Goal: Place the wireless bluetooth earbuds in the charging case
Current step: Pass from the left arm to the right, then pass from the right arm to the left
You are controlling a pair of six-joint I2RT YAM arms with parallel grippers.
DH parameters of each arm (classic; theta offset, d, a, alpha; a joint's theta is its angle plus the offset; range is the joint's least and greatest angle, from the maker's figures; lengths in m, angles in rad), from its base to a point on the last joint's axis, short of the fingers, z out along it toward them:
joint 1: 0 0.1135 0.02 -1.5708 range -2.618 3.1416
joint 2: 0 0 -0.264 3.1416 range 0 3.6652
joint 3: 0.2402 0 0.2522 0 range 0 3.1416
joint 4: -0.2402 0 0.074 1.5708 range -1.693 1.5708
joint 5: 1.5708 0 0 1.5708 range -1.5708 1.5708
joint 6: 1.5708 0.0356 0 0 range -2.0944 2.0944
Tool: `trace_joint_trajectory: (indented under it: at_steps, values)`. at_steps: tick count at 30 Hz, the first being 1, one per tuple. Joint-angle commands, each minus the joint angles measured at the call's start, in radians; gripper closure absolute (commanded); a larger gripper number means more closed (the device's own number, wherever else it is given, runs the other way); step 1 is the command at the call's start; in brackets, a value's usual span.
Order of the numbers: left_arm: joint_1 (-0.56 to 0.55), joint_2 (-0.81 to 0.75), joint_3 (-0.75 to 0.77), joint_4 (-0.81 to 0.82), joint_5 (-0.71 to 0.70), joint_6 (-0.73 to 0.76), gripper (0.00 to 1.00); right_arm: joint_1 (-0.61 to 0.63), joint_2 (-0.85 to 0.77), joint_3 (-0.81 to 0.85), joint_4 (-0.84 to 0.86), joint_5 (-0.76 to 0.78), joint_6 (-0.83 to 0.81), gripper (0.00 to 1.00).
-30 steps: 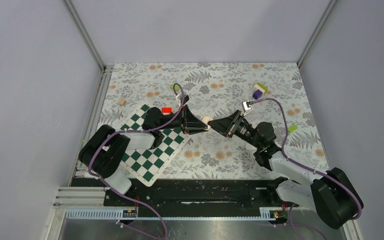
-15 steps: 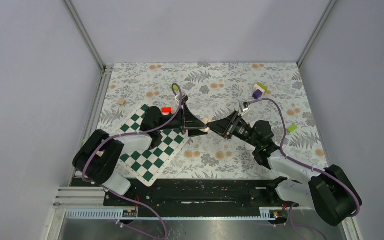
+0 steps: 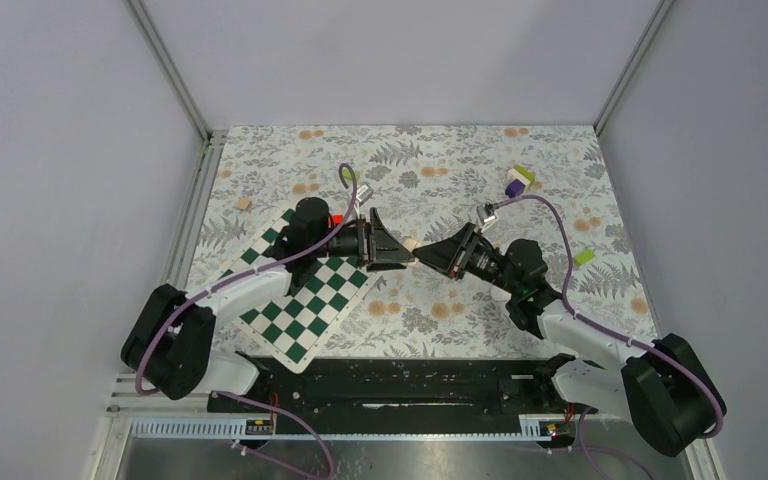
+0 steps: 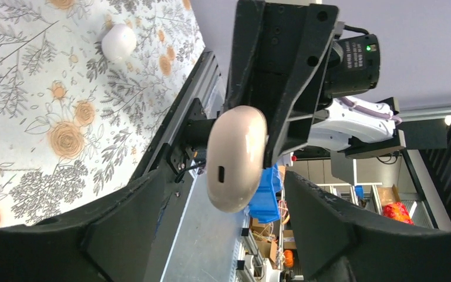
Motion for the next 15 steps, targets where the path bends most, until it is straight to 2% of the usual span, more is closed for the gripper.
trace_joint_trajectory:
  at_steps: [1, 2, 6, 7, 10, 15]
  values:
    - [0.012, -0.009, 0.027, -0.028, -0.037, 0.040, 0.22, -0.001, 0.002, 0.036, 0.037, -0.025, -0.015, 1.00]
    - [0.017, -0.014, 0.020, -0.024, -0.045, 0.036, 0.23, -0.001, 0.001, 0.035, 0.039, -0.027, -0.014, 1.00]
    - [0.045, -0.025, -0.032, 0.109, -0.044, -0.052, 0.38, -0.001, 0.009, 0.037, 0.045, -0.039, -0.009, 1.00]
    - [0.064, -0.002, -0.074, 0.301, -0.010, -0.155, 0.43, -0.001, 0.019, 0.041, 0.060, -0.045, -0.002, 1.00]
    - [0.068, 0.042, -0.098, 0.475, 0.012, -0.269, 0.43, -0.001, 0.037, 0.043, 0.075, -0.051, 0.006, 1.00]
    - [0.068, 0.079, -0.116, 0.575, 0.014, -0.338, 0.41, -0.001, 0.048, 0.052, 0.081, -0.055, 0.009, 1.00]
